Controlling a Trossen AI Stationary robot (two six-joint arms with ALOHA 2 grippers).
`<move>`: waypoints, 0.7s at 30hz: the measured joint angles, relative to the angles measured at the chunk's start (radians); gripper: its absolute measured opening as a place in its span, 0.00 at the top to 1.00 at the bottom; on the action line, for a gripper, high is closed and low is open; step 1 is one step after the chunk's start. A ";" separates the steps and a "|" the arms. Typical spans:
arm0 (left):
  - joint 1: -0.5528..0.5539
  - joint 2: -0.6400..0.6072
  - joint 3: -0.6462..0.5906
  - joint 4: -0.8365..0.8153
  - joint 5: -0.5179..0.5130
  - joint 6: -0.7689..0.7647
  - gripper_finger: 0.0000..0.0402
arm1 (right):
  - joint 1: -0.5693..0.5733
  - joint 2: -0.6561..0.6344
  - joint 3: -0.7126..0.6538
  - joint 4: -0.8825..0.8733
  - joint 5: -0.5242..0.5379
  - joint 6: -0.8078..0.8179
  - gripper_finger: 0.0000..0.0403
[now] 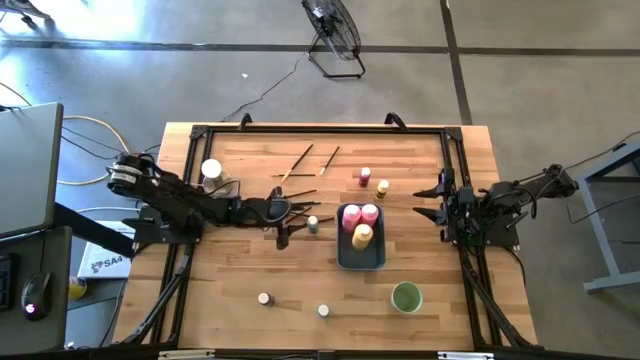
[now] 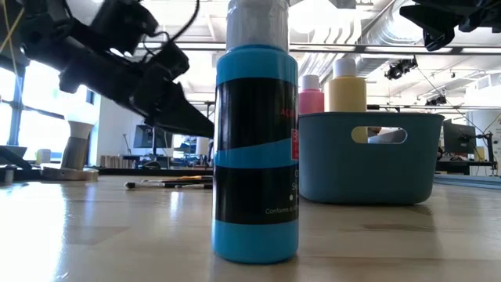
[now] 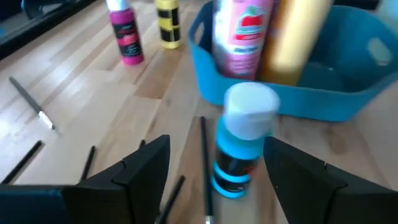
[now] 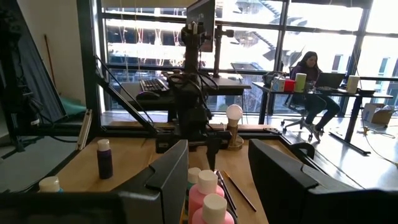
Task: Pick & Place Paint Supplies
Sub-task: Put the small blue and black paint bottle into the blue bin
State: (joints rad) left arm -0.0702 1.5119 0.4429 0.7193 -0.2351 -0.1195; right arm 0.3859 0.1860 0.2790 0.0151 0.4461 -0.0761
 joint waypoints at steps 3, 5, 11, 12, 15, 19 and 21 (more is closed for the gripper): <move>0.039 0.011 0.021 0.007 0.082 -0.019 0.36 | 0.000 0.000 0.000 -0.001 0.000 0.000 0.60; 0.054 0.011 0.030 0.002 0.137 -0.022 0.36 | 0.000 0.000 0.000 -0.002 0.000 0.000 0.60; 0.057 0.011 0.061 -0.032 0.174 -0.018 0.36 | 0.000 0.000 0.000 -0.002 0.000 -0.004 0.60; 0.057 0.011 0.065 -0.044 0.176 -0.018 0.36 | 0.000 0.000 0.000 -0.002 0.000 -0.005 0.60; 0.057 0.011 0.067 -0.071 0.196 -0.017 0.36 | 0.000 0.000 0.000 -0.003 0.000 -0.005 0.60; 0.057 0.011 0.067 -0.072 0.199 -0.017 0.36 | 0.000 0.000 0.000 -0.002 0.000 -0.005 0.60; 0.057 0.011 0.067 -0.071 0.199 -0.017 0.36 | 0.000 0.000 0.000 -0.002 0.000 -0.005 0.60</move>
State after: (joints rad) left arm -0.0132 1.5231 0.5102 0.6479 -0.0357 -0.1368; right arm 0.3859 0.1863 0.2790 0.0128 0.4465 -0.0811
